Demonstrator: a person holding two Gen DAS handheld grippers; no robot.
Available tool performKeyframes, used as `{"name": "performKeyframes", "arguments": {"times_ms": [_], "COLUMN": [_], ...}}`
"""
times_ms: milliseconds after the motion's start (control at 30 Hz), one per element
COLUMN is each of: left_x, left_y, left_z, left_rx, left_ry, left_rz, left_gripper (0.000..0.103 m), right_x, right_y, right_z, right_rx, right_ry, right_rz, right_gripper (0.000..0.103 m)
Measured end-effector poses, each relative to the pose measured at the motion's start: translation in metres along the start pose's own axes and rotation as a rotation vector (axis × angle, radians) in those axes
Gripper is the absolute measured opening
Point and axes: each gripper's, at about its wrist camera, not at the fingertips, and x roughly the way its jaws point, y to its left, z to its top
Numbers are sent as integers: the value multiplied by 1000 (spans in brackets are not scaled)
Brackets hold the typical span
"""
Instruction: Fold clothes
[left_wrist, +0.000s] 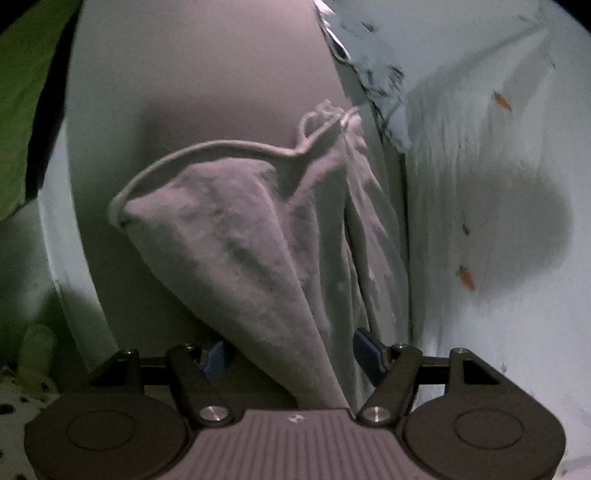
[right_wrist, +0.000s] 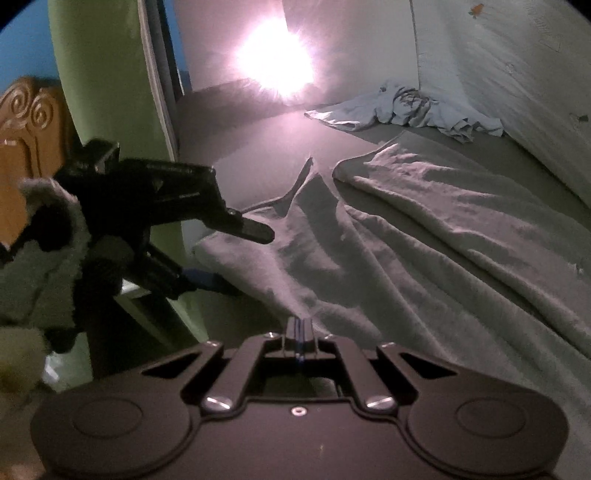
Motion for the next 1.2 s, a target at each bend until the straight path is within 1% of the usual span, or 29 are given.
{"name": "performKeyframes", "arguments": {"times_ms": [33,67,100,133,167,200,233,300,367,400,433,467,500,533,633,733,800,833,867,900,933,967,1067,1133,1167,1200], "left_x": [-1,-1,-2,-2,-3,-3,-4,-4,-3,-2,-1,1,2,2,4,8,12,13,13,13,13,12,12,12,12,11], "left_y": [1,2,2,2,3,6,9,13,11,9,6,4,3,5,6,-1,-7,-10,-12,-14,-16,-17,-25,-34,-40,-47], "left_z": [1,1,1,2,4,6,9,12,12,12,11,11,11,9,5,3,3,3,2,1,0,-1,-4,-6,-7,-7], "left_rx": [-16,-26,-33,-40,-57,-84,-111,-158,-162,-152,-148,-150,-157,-170,-206,-205,-192,-183,-176,-171,-171,-176,-192,-180,-161,-143], "left_ry": [-10,-24,-47,-75,-99,-117,-136,-158,-170,-175,-180,-186,-191,-195,-213,-230,-242,-248,-253,-259,-266,-273,-297,-309,-314,-318], "left_rz": [0,6,22,47,71,91,110,113,123,133,142,146,149,148,145,172,202,218,233,248,262,275,319,341,352,364], "left_gripper": [68,62,47,34,7,2,2,2,2,2,2,2,2,2,2,3,3,3,3,3,3,3,2,2,2,2], "right_x": [-3,-8,-8,-9,-9,-11,-13,-26,-49,-62,-76,-91,-107,-125,-188,-256,-298,-316,-331,-344,-352,-358,-358,-353,-352,-351], "right_y": [0,2,3,2,2,1,-1,-7,-25,-39,-53,-68,-87,-106,-164,-202,-216,-222,-228,-236,-245,-255,-289,-309,-316,-319], "right_z": [-1,-3,-4,-5,-6,-6,-7,-11,-23,-32,-42,-54,-71,-90,-165,-250,-300,-321,-338,-354,-364,-374,-389,-396,-399,-401], "right_rx": [5,4,0,1,2,6,17,54,154,225,296,374,470,578,961,1319,1512,1581,1629,1665,1677,1686,1694,1704,1708,1713], "right_ry": [-3,-2,1,4,7,9,12,5,-29,-49,-70,-92,-117,-146,-273,-447,-562,-623,-677,-720,-742,-752,-682,-626,-614,-634], "right_rz": [5,8,12,18,23,28,32,34,13,-16,-46,-85,-144,-211,-439,-676,-842,-904,-948,-983,-1001,-1012,-1023,-1031,-1034,-1033], "right_gripper": [0,0,0,0,0,1,1,2,7,14,27,32,35,35,36,40,40,41,41,45,50,52,52,52,51,46]}}
